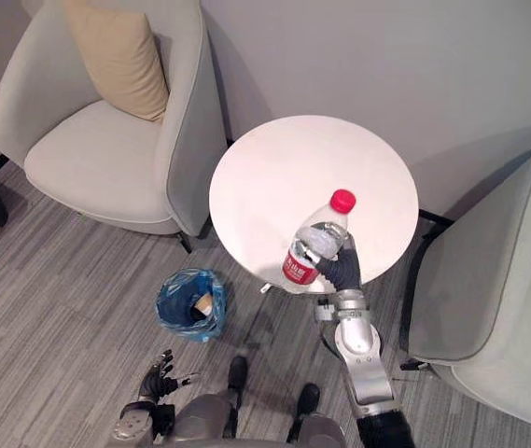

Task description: Gather rubbish on tea table into small bin, then transfer packed bag to large trash can.

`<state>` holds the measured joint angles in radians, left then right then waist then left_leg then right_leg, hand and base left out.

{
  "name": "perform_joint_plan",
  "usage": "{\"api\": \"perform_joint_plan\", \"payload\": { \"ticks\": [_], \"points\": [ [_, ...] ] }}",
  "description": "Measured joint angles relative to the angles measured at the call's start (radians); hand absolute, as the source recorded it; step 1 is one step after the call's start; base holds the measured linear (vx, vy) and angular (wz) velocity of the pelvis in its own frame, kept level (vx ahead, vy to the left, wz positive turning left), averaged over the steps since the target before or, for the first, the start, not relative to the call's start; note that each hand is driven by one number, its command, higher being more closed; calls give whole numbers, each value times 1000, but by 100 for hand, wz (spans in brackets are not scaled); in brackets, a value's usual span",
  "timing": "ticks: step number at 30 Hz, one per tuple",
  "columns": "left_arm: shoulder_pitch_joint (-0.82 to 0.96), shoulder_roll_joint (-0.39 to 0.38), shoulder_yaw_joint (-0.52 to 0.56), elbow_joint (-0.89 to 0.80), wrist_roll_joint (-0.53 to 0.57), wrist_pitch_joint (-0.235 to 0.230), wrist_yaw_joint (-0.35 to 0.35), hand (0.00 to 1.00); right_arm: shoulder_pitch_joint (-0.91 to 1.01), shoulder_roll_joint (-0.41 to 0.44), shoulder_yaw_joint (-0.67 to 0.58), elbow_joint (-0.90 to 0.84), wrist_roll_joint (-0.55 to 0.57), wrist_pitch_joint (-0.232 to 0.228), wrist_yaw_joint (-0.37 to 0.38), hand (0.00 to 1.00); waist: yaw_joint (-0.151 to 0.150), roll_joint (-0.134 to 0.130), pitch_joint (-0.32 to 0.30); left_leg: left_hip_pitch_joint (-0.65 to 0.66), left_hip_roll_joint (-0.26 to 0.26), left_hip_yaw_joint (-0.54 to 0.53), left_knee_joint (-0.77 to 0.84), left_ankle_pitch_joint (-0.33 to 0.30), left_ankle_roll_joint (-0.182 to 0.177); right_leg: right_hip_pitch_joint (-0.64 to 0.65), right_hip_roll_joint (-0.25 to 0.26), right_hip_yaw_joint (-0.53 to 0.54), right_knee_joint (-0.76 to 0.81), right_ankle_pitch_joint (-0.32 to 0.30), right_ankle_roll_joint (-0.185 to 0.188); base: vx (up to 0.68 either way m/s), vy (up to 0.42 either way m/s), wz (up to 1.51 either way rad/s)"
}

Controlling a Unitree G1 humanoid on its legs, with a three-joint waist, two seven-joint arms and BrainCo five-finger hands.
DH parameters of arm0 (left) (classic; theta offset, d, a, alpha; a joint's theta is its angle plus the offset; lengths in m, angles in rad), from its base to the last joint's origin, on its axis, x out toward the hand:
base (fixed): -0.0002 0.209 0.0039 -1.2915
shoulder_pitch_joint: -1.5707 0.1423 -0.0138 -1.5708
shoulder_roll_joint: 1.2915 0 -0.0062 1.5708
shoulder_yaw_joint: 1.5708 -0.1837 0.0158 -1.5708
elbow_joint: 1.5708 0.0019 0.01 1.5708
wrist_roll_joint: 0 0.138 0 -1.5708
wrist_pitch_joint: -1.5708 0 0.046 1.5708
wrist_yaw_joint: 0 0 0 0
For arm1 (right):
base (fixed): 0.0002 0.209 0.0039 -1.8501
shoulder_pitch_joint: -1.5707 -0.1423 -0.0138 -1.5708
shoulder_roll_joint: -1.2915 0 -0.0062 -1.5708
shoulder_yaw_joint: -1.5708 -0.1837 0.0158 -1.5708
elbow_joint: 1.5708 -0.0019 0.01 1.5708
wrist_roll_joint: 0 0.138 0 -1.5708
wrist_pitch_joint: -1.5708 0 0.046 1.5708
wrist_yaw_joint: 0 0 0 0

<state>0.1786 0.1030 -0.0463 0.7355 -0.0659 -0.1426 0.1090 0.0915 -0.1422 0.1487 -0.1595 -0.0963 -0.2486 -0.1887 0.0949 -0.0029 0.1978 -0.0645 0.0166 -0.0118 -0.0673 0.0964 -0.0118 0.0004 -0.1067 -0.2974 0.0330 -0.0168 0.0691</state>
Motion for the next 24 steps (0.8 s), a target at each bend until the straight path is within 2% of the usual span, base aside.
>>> {"api": "perform_joint_plan", "payload": {
  "ticks": [1,6,11,13,14,15,16,17,18,19,24],
  "points": [
    [-1,1,-3,6,0,0,0,0,14,-2,6,-23,-18,-19,-1,100,-5,0,-2,6,0,0,1,0,0,7,1,0,0,0,0,0,0,0],
    [-1,1,-30,22,0,-4,3,0,78,-19,18,-63,-74,-33,-3,100,-7,-2,-26,6,-1,-18,4,0,0,17,1,-17,2,-3,-4,-9,-2,11],
    [-3,6,-40,37,-1,-22,4,0,113,-42,28,-63,-76,-38,-9,100,-24,0,-27,-49,-20,-129,55,4,-5,19,-6,-125,58,-51,-5,-33,-31,63],
    [-8,7,-44,37,-1,-27,5,0,110,-42,34,-63,-76,-39,-17,100,-24,1,-27,-92,-24,-125,60,-9,3,1,-17,-173,94,-77,-8,-79,-16,82],
    [-9,8,-48,38,0,-29,5,0,107,-42,40,-63,-77,-39,-28,100,-23,2,-28,-104,-9,-44,60,-40,46,3,-19,-210,98,-79,-9,-65,-12,90],
    [-10,9,-49,38,0,-29,6,0,101,-44,40,-63,-77,-40,-31,100,-27,1,-30,-111,4,21,60,-57,71,5,-27,-231,95,-78,-9,-35,-9,97],
    [-25,7,-49,58,0,-31,7,0,84,-55,32,-63,-77,-40,-42,100,-27,8,-32,-130,37,166,93,-71,92,14,-44,-274,83,-70,-10,52,42,98],
    [-34,-2,-49,73,0,-30,9,0,58,-73,26,-58,-77,-39,-54,100,-26,24,-39,-159,89,315,159,-73,96,14,-49,-309,89,-71,-8,63,66,88],
    [-32,-5,-50,74,0,-31,11,0,44,-81,24,-55,-78,-37,-57,100,-26,34,-43,-168,115,377,190,-68,103,15,-48,-321,95,-76,-2,93,86,69],
    [-28,-11,-51,73,0,-31,21,0,18,-84,13,-46,-83,-37,-67,100,-25,40,-45,-171,129,422,217,-48,82,17,-52,-333,116,-90,11,75,67,48],
    [-27,-9,-62,72,-1,-40,29,0,-19,-36,9,12,-107,-25,-81,100,-24,30,-44,-133,58,397,173,-52,79,37,-123,-334,153,-112,45,54,95,26]
  ]
}}
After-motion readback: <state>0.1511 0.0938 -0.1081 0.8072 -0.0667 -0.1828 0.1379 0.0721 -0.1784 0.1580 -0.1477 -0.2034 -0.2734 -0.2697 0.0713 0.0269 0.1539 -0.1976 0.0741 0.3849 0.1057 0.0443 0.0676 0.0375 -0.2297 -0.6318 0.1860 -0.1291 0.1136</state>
